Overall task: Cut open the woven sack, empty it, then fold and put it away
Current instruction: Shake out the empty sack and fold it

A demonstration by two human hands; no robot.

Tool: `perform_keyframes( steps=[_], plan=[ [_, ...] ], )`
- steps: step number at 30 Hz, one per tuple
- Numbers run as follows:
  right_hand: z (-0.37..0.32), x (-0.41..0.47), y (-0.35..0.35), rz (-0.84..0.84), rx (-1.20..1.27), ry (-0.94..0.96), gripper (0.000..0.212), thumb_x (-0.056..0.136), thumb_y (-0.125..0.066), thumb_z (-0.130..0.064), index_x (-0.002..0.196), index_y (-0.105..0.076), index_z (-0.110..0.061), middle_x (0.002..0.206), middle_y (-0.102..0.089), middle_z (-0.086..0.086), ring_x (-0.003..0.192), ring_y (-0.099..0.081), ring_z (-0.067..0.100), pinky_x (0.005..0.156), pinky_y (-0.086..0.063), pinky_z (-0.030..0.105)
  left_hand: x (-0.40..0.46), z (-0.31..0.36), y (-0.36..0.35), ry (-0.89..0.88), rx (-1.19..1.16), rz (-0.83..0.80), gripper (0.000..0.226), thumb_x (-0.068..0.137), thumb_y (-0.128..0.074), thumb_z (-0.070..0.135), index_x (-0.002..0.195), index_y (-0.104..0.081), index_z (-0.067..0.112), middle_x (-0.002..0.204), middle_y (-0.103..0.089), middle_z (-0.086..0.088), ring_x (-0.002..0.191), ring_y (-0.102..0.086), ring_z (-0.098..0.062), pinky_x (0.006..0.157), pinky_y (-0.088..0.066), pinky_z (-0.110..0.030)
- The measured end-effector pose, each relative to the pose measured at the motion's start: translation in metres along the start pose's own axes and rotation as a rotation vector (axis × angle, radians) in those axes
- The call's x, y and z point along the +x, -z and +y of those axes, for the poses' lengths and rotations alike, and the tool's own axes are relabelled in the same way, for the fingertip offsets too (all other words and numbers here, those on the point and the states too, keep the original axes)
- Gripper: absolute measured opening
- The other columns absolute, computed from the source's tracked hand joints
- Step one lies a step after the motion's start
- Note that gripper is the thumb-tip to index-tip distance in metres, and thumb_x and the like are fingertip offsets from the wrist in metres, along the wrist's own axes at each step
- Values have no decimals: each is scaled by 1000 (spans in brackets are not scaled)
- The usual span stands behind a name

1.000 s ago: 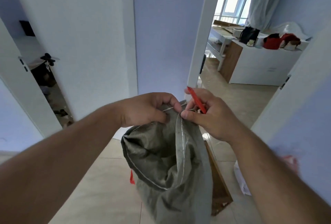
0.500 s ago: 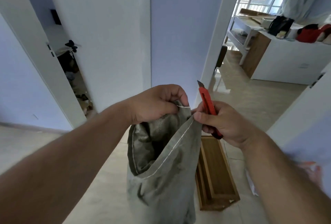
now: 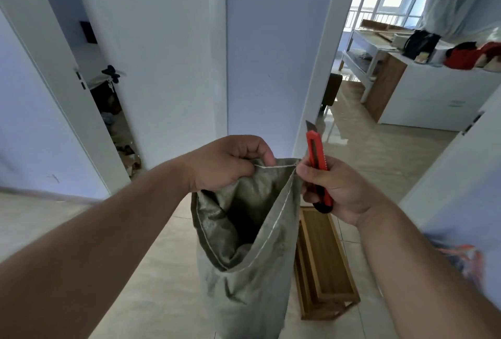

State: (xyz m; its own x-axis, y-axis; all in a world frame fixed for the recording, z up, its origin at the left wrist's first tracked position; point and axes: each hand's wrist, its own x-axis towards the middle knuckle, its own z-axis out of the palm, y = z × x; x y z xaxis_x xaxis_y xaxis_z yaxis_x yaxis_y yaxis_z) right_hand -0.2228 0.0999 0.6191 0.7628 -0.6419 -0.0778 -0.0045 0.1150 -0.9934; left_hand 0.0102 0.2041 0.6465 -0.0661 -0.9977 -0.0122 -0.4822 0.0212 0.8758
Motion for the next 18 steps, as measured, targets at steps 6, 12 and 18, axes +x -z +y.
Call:
perform_keyframes(
  steps=[6, 12, 18],
  plan=[
    [-7, 5, -1, 293, -3, 70, 15, 90, -76, -25, 81, -68, -17, 63, -54, 2, 54, -47, 14, 55, -41, 28, -15, 7, -2, -118, 182, 335, 32, 99, -60, 10, 120, -69, 32, 122, -71, 14, 112, -65, 3, 107, -50, -33],
    [-10, 11, 12, 482, -13, 34, 18, 91, -78, -28, 80, -67, -20, 56, -54, -1, 45, -44, 13, 42, -33, 23, -64, -18, -50, -202, 558, -99, 88, 82, -49, 85, 150, -44, 30, 137, -65, 14, 128, -56, 1, 118, -37, -32],
    [-14, 15, 22, 572, -78, 64, 17, 94, -76, -22, 82, -65, -16, 57, -53, 0, 40, -46, 6, 38, -36, 19, -32, -44, -42, -293, 995, 34, 18, 98, -50, 41, 111, -63, 39, 95, -73, 16, 103, -68, -12, 115, -30, -40]
  ],
)
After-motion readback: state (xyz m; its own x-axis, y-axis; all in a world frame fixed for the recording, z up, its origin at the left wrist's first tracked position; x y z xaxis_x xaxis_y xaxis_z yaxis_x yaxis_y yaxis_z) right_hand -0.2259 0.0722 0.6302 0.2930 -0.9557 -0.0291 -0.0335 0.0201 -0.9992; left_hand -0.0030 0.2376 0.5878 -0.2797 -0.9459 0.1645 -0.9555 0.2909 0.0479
